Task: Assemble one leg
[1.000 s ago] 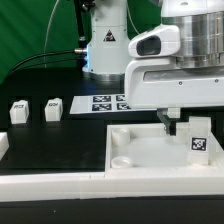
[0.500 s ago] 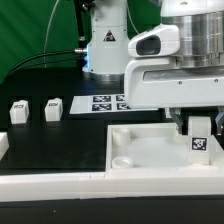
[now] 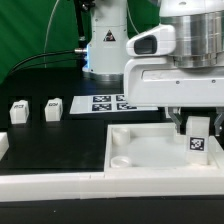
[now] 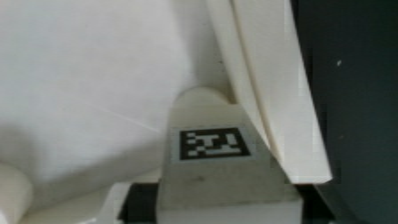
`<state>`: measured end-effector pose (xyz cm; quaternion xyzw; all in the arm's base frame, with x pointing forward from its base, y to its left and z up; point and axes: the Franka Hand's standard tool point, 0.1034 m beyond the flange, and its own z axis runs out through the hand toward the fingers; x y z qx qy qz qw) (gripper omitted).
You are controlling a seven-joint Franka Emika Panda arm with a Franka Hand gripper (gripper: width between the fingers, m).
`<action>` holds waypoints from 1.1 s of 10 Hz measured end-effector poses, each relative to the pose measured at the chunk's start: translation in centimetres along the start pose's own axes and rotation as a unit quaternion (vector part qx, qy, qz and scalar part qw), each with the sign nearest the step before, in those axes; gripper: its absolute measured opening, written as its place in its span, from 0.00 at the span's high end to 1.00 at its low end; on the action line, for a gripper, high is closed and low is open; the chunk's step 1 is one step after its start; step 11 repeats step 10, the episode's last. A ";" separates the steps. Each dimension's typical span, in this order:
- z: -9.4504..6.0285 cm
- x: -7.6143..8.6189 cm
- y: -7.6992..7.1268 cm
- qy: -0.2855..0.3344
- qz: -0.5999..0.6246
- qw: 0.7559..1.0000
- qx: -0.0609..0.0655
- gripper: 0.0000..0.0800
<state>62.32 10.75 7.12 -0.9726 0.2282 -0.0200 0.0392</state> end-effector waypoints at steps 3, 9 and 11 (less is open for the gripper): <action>-0.1 0.5 1.3 0.008 0.086 0.996 -0.013 0.62; 0.0 0.5 1.3 0.008 0.082 0.996 -0.014 0.24; 0.0 0.5 1.3 0.008 0.082 0.996 -0.014 0.24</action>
Offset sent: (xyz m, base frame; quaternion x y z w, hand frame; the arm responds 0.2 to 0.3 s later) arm -0.0003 0.0000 -0.0020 0.0024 0.0026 0.0950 0.9955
